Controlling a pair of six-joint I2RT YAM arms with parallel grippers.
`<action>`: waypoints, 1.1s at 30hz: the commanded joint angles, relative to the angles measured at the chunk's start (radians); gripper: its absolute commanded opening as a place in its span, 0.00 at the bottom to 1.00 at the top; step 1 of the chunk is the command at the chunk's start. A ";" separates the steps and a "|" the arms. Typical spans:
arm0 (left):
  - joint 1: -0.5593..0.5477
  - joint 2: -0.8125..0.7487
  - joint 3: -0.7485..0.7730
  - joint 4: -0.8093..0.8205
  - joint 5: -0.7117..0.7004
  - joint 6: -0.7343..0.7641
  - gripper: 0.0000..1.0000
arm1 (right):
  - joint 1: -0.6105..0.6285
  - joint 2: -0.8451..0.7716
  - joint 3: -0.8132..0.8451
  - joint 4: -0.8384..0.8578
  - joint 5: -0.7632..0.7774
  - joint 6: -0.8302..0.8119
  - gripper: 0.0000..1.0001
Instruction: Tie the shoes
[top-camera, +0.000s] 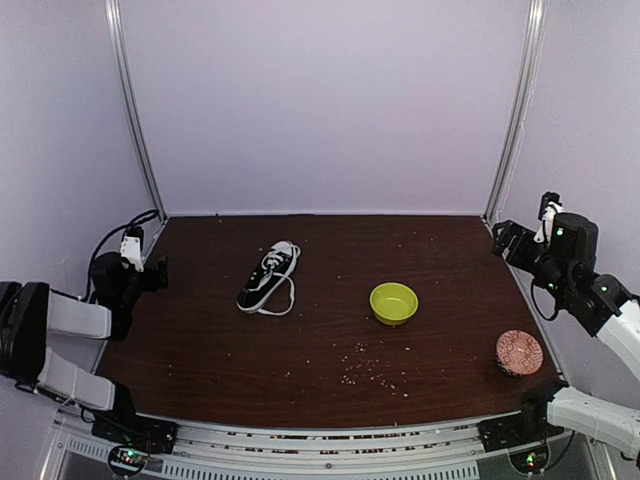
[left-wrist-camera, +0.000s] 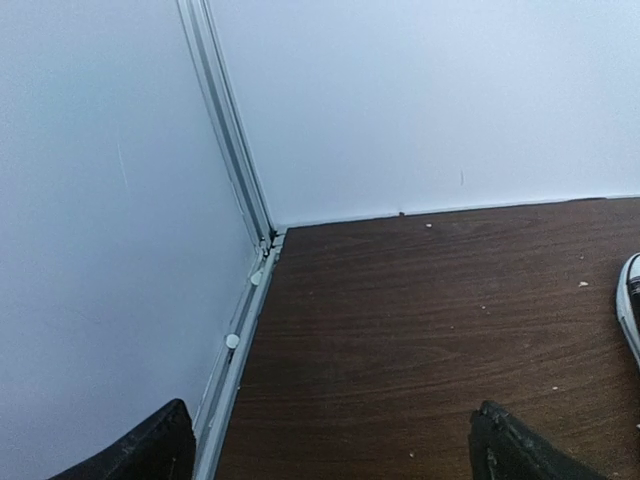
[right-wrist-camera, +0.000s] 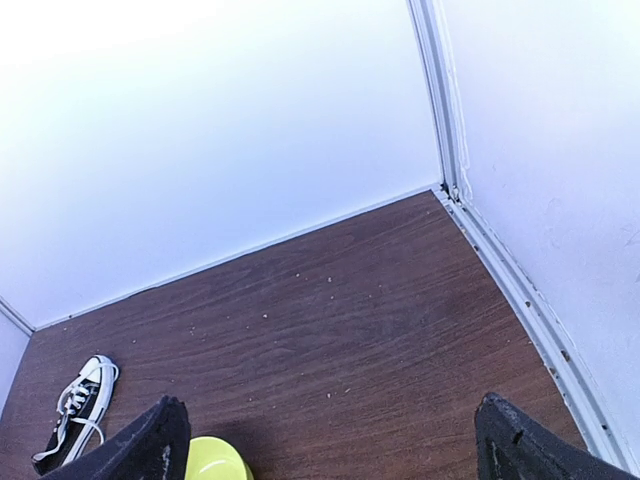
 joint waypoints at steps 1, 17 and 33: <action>-0.043 -0.298 0.180 -0.480 -0.164 -0.137 0.98 | -0.002 -0.034 0.005 0.007 0.074 -0.050 1.00; -0.244 0.042 0.781 -1.296 0.102 -0.391 0.98 | -0.002 -0.002 -0.067 0.072 0.002 0.007 0.99; -0.526 0.435 0.920 -1.388 0.154 -0.375 0.98 | -0.002 0.007 -0.131 0.103 -0.015 0.016 1.00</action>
